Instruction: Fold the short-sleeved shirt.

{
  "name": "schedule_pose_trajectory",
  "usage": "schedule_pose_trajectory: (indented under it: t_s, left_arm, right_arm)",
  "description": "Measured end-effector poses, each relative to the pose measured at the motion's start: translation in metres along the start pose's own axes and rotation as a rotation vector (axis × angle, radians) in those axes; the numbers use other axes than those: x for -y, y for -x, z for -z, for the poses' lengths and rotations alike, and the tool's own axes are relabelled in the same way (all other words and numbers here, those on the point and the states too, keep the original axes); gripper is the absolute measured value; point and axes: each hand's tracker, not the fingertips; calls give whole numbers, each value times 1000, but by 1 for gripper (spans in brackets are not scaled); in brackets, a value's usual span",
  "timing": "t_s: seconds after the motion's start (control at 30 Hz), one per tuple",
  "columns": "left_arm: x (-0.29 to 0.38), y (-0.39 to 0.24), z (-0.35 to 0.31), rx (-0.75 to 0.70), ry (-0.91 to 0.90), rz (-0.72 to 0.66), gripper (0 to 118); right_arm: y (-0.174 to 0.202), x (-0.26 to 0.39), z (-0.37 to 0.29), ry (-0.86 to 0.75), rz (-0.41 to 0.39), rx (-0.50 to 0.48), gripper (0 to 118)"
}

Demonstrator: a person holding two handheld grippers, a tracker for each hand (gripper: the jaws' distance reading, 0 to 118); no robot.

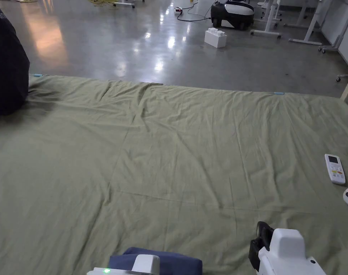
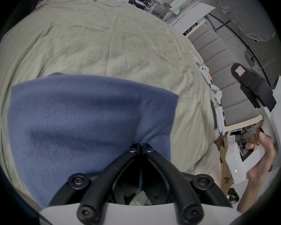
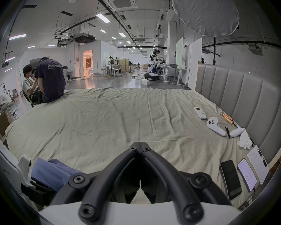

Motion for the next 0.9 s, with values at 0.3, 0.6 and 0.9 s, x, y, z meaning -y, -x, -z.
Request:
schedule_pose_trajectory:
  t_s: [0.3, 0.6, 0.9]
  left_arm:
    - [-23, -7, -88, -80, -453, 201, 3]
    - [-29, -1, -118, -577, -1037, 306, 3]
    - [-36, 24, -137, -588, -1066, 239, 3]
  right_arm:
    - [7, -24, -7, -93, -3, 9, 1]
    - [11, -58, -19, -282, -21, 76, 1]
    - [5, -80, -29, -351, -10, 113, 1]
